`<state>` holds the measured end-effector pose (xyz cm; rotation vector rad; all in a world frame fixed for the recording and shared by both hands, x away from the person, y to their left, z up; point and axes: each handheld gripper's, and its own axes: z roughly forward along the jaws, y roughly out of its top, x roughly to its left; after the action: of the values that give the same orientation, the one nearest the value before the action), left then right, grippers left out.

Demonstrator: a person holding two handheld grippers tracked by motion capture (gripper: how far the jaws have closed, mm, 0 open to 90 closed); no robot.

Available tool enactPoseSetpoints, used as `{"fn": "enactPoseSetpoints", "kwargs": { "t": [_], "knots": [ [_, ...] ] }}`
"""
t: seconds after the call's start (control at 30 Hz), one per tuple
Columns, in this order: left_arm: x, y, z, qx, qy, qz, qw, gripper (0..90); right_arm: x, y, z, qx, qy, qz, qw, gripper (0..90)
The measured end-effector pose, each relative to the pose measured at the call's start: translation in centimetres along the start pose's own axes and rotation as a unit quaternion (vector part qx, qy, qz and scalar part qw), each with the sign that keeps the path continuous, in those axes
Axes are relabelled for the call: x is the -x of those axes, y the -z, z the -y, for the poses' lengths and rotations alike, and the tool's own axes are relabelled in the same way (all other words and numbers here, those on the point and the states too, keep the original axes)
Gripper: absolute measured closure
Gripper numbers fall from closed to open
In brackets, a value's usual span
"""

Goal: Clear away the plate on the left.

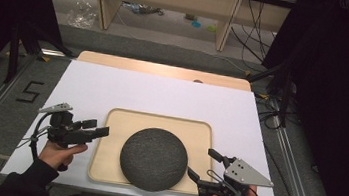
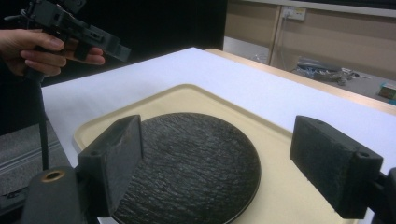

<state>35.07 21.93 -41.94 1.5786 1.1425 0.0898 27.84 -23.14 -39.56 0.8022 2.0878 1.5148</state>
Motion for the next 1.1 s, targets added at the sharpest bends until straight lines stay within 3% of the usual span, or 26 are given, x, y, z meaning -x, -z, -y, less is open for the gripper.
{"fn": "enactPoseSetpoints", "kwargs": {
  "t": [0.33, 0.5, 0.7, 0.93, 1.1],
  "knots": [
    [0.8, 1.1, 0.2, 0.015, -0.028, 0.001, 0.9995, 20.9, 0.0, 0.0, 0.0, 0.000, 0.000, 0.001, 1.0000, 18.4],
    [1.4, 1.9, 0.4, 0.020, -0.064, -0.010, 0.9977, 20.0, 0.0, 0.0, 0.0, 0.001, 0.000, 0.001, 1.0000, 18.4],
    [1.6, 2.8, 0.6, 0.028, -0.074, -0.012, 0.9968, 19.7, 0.0, 0.0, 0.0, -0.001, -0.002, 0.001, 1.0000, 18.3],
    [2.4, 4.0, 1.4, 0.022, -0.113, -0.035, 0.9927, 19.8, -0.1, -0.1, 0.0, -0.001, -0.001, 0.001, 1.0000, 18.2],
    [3.2, 4.5, 2.0, 0.025, -0.120, -0.039, 0.9917, 19.6, -0.1, 0.0, 0.0, -0.004, 0.000, 0.002, 1.0000, 18.1]
  ]
}}
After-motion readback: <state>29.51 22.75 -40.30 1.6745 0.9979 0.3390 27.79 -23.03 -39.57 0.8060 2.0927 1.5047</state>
